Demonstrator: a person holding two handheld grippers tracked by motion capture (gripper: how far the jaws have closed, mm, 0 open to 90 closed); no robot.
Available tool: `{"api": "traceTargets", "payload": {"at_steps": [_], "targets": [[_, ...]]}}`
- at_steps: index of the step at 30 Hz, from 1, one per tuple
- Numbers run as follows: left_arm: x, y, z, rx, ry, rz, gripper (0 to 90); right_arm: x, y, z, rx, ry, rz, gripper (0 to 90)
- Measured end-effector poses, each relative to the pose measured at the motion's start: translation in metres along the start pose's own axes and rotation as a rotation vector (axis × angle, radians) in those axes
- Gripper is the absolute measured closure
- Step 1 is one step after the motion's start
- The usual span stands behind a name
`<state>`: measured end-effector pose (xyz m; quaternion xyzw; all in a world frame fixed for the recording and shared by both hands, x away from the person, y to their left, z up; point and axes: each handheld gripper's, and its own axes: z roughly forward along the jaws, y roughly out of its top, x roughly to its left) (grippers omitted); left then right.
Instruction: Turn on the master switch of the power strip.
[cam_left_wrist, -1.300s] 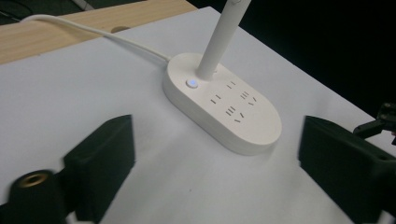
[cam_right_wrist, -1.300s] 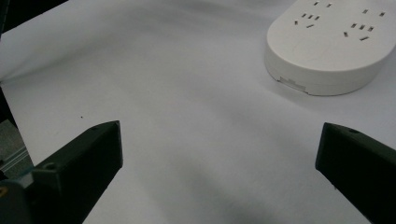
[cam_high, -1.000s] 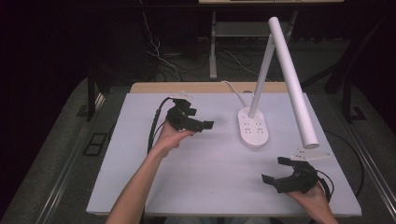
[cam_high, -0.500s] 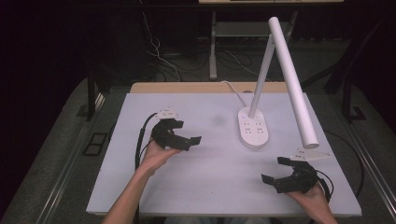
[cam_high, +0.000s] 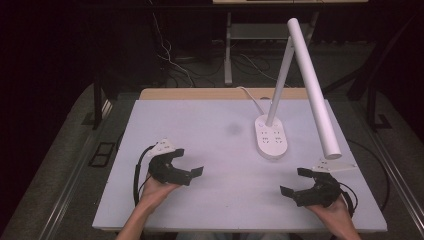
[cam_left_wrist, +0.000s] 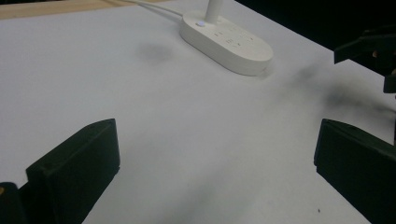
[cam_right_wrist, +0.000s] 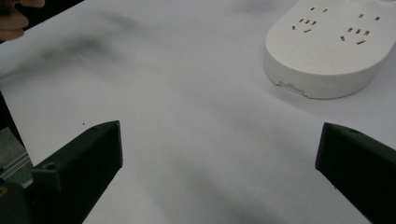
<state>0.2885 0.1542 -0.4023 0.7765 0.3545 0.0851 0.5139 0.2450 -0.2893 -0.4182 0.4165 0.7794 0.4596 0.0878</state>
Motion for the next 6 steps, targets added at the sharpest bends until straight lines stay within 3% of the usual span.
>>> {"api": "traceTargets", "payload": {"at_steps": [6], "targets": [[-0.002, -0.02, -0.005, 0.019, -0.009, -0.024, 0.0, 0.001, 0.0, 0.0, -0.001, 0.003, 0.007, 0.2]]}}
